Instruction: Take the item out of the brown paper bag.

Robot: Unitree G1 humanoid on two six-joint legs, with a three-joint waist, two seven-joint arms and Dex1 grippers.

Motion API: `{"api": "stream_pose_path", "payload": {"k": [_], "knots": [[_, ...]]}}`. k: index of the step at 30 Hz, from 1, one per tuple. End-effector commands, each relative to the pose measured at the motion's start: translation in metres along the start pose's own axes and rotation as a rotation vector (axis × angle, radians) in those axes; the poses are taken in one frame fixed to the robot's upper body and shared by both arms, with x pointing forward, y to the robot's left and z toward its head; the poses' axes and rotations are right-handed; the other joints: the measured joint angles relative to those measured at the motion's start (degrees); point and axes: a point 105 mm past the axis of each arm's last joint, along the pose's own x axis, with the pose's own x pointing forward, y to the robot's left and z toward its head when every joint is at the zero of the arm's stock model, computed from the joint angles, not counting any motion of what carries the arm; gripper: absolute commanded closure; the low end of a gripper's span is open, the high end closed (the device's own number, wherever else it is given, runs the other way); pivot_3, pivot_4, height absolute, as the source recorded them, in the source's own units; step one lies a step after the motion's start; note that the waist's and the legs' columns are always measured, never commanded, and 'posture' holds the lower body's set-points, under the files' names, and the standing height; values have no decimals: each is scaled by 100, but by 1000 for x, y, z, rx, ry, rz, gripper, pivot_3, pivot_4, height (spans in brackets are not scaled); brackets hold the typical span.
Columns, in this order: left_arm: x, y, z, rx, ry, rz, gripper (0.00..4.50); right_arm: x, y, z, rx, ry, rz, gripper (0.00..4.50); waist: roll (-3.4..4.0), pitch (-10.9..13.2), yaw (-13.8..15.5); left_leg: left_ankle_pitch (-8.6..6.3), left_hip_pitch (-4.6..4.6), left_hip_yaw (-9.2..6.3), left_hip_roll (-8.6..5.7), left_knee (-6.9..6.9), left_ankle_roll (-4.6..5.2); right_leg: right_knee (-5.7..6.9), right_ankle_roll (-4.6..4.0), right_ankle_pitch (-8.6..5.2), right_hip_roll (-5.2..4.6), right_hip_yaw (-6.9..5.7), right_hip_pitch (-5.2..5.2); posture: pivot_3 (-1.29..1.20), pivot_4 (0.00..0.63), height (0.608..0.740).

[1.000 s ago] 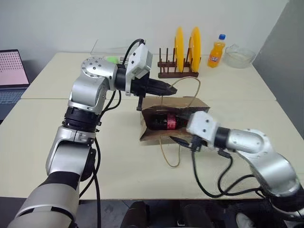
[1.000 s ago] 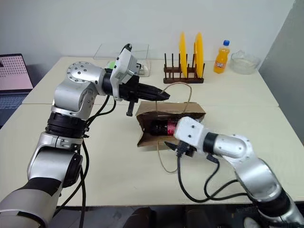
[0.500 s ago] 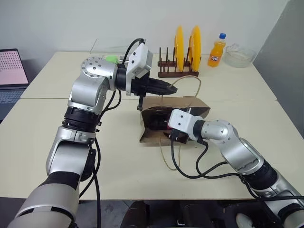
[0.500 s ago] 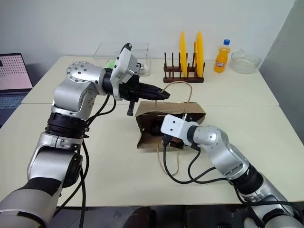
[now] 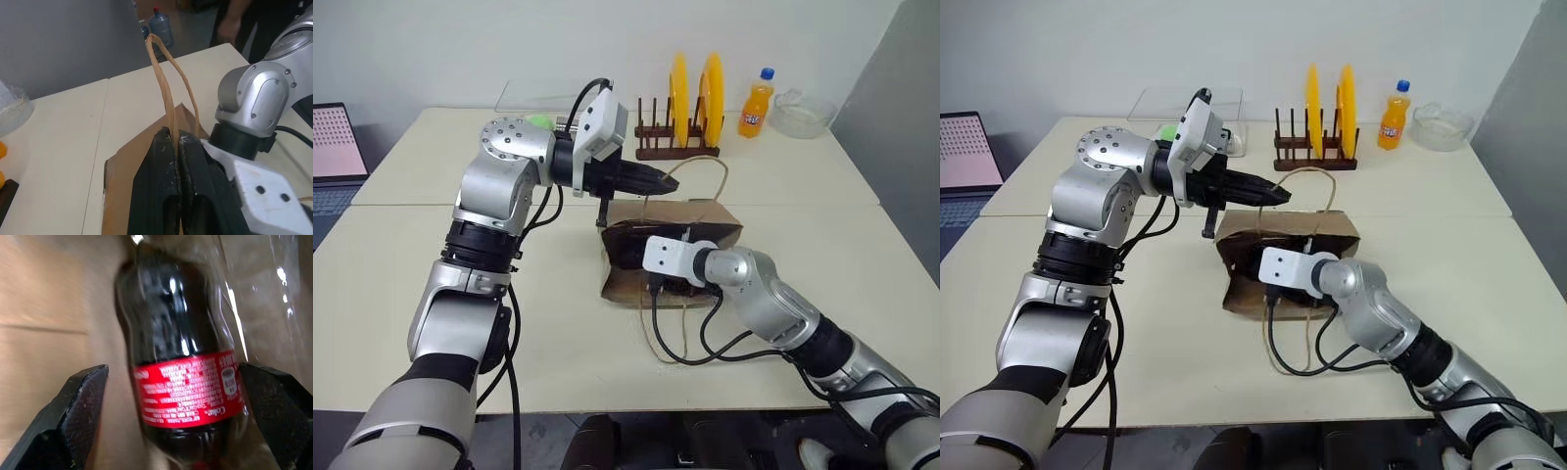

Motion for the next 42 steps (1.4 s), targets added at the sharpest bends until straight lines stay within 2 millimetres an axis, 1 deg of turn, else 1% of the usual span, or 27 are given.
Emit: {"api": "stream_pose_path", "payload": {"k": [1,5,9,12,13,14,15,18,22,24,27,30,35,39,42], "knots": [[-3,1,17,58,-34,12,4500,2,-9,0,-39,13,-27,12,0,0,0,0,0,-1,0,0,0,0,0,0,0,0,0,0,150,740],[-3,2,17,58,-34,12,4500,9,-9,-1,-58,30,-16,12,0,0,-12,0,0,1,0,-1,0,0,0,0,0,1,-1,0,150,740],[-3,2,17,59,-34,15,4500,15,-6,-3,-49,41,14,12,0,0,-19,0,1,0,0,-1,0,1,0,0,0,0,-1,0,150,740],[-4,2,16,59,-32,19,4500,15,-5,-3,-79,42,19,603,1,0,-21,0,3,0,0,-1,0,2,0,0,0,0,0,0,150,740],[-4,2,15,59,-32,20,4500,15,-5,-3,-84,40,18,962,0,0,-21,0,4,0,0,-1,0,3,0,0,0,0,0,0,150,740],[-4,2,15,59,-30,21,4500,14,-6,-2,-100,36,12,1215,0,0,-21,0,3,-1,0,-1,0,4,0,0,0,0,0,0,150,740],[-4,1,14,58,-29,22,4500,13,-7,-1,-115,33,7,1325,1,0,-21,0,3,-1,0,-1,0,4,0,0,0,0,0,0,150,740],[-4,1,13,59,-25,24,4500,6,-10,5,-164,2,-12,1325,1,0,-20,0,2,0,0,-1,-1,3,0,0,0,0,-1,0,150,740],[-4,2,9,67,-6,33,4500,-11,-17,18,-216,-51,-30,1325,1,0,-19,3,-5,-1,0,-1,-5,0,0,0,-1,0,-4,0,150,740],[-3,2,8,67,-4,34,4500,-17,-18,21,-228,-63,-34,1325,2,1,-19,10,-6,0,0,-2,-19,-1,0,0,-1,1,-7,0,150,740],[-2,1,5,73,6,30,4500,-34,-20,29,-242,-95,-31,1325,3,1,-19,10,-7,-2,0,-3,-19,-1,0,0,-1,-1,-8,0,150,740],[-1,1,3,76,11,29,4500,-51,-21,36,-219,-136,-23,1325,2,1,-17,10,-6,-2,0,-3,-18,-1,0,0,-1,-1,-7,0,150,740],[-2,0,-2,81,25,25,4500,-85,-23,35,-164,-177,-13,1325,2,1,-11,8,-7,-5,-1,-2,-15,-1,1,0,-1,-3,-5,0,150,740],[-2,0,-5,88,34,27,4500,-113,-19,32,-111,-223,31,1325,2,1,-7,0,-6,-5,-1,-2,-1,-4,1,0,-2,-4,-3,0,150,740],[0,-1,-6,85,33,22,4500,-134,-25,25,-60,-253,20,1325,2,1,-3,0,-7,-7,-1,-2,0,-3,1,0,-2,-5,-3,0,150,740]]}}
